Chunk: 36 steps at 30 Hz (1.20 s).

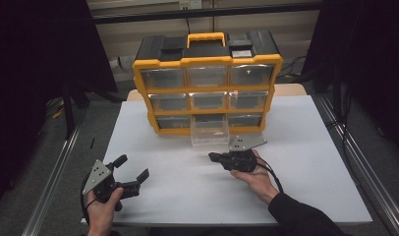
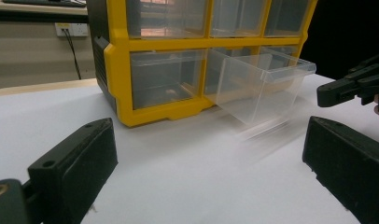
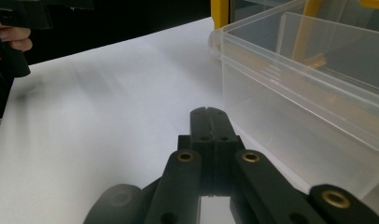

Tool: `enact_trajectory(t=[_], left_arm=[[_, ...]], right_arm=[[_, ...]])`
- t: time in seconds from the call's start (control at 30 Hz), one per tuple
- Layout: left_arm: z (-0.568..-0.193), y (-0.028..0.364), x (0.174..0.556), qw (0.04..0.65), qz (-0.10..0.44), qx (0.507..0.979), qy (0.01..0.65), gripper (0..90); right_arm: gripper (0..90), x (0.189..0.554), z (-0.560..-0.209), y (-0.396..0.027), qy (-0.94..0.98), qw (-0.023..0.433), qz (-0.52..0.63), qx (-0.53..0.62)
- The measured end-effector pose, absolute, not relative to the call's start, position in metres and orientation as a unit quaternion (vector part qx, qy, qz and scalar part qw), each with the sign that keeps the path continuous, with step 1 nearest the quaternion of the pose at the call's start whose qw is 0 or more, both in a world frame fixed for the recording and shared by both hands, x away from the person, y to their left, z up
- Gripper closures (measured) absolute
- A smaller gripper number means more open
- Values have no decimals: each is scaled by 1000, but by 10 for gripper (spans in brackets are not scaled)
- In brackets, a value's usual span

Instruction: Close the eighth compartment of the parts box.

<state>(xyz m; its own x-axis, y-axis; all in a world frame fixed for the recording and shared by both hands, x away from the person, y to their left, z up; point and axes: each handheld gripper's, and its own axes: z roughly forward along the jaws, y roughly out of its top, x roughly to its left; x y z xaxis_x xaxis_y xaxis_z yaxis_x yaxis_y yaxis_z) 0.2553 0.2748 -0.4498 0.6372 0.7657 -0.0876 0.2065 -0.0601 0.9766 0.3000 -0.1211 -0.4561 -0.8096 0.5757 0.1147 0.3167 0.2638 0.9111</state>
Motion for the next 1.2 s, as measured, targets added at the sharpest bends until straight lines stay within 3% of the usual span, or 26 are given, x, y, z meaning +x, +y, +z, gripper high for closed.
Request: enact_trajectory(t=[1.2], left_arm=[[-450, 275, 255, 584, 241, 688, 357, 28]], right_arm=[[900, 329, -466, -108, 791, 143, 511, 304]])
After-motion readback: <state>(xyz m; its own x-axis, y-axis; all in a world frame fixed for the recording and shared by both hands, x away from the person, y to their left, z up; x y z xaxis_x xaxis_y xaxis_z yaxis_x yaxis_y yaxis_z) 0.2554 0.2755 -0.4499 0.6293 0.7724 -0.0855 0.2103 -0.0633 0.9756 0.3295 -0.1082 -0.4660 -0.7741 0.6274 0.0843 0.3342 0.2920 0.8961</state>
